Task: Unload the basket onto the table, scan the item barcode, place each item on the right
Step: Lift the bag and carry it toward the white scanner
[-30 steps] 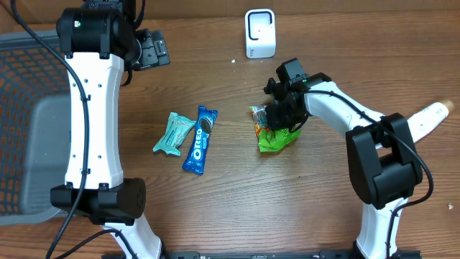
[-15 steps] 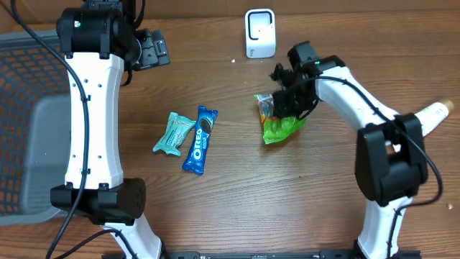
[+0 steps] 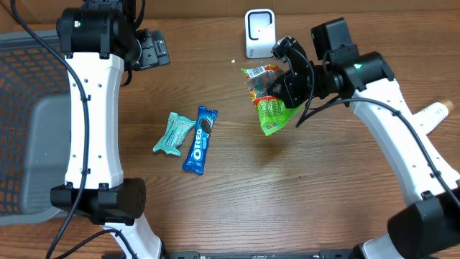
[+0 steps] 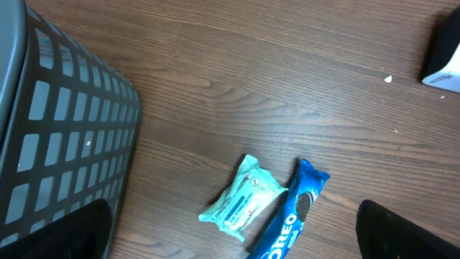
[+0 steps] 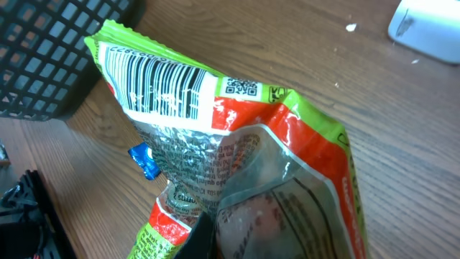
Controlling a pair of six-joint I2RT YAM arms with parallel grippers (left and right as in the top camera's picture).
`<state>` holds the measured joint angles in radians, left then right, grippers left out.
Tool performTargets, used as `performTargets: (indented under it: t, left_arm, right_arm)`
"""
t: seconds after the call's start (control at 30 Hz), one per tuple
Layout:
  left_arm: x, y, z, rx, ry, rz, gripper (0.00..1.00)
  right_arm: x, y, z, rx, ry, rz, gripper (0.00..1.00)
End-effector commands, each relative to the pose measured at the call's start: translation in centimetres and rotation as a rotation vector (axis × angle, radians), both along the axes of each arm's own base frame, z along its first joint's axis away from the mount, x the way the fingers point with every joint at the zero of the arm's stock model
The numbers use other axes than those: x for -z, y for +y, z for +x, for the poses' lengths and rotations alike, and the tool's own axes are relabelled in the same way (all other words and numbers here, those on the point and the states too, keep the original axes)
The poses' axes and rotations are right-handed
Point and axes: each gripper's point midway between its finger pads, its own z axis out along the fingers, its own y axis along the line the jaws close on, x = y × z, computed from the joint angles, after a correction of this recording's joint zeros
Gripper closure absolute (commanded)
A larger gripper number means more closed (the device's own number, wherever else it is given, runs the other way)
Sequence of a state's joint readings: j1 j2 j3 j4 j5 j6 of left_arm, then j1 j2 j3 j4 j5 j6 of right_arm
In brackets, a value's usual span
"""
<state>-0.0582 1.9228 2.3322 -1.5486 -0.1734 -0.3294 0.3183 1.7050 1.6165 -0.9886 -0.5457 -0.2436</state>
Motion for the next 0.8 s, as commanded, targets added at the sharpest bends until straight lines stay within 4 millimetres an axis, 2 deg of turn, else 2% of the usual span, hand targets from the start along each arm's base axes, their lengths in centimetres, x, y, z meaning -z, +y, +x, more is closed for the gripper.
performTargets:
  t: [0.0,0.13,0.3,0.5,0.63,0.77]
  left_arm:
    - [0.0,0.2,0.0,0.010,0.003,0.018,0.00]
    - [0.0,0.2,0.0,0.010,0.003,0.018,0.00]
    - [0.0,0.2,0.0,0.010,0.003,0.018,0.00]
    - [0.0,0.2,0.0,0.010,0.003,0.018,0.00]
    - [0.0,0.2,0.0,0.010,0.003,0.018,0.00]
    - [0.0,0.2,0.0,0.010,0.003,0.018,0.00]
  right_arm:
    - [-3.6,-0.3,-0.3,-0.011,-0.116,0.011,0.96]
    - [-4.1,-1.3,-0.3,0.026,-0.145,-0.037,0.96]
    - [-4.9,-1.4,-0.8,0.027,-0.167,-0.040,0.96]
    - [-7.7,-0.8,-0.4,0.045,-0.337,-0.092,0.96]
    - [-10.2,-0.6,0.4,0.138,-0.503,-0.188,0.96]
    - [-11.2,-0.4,0.8,0.211,-0.593,-0.280,0.96]
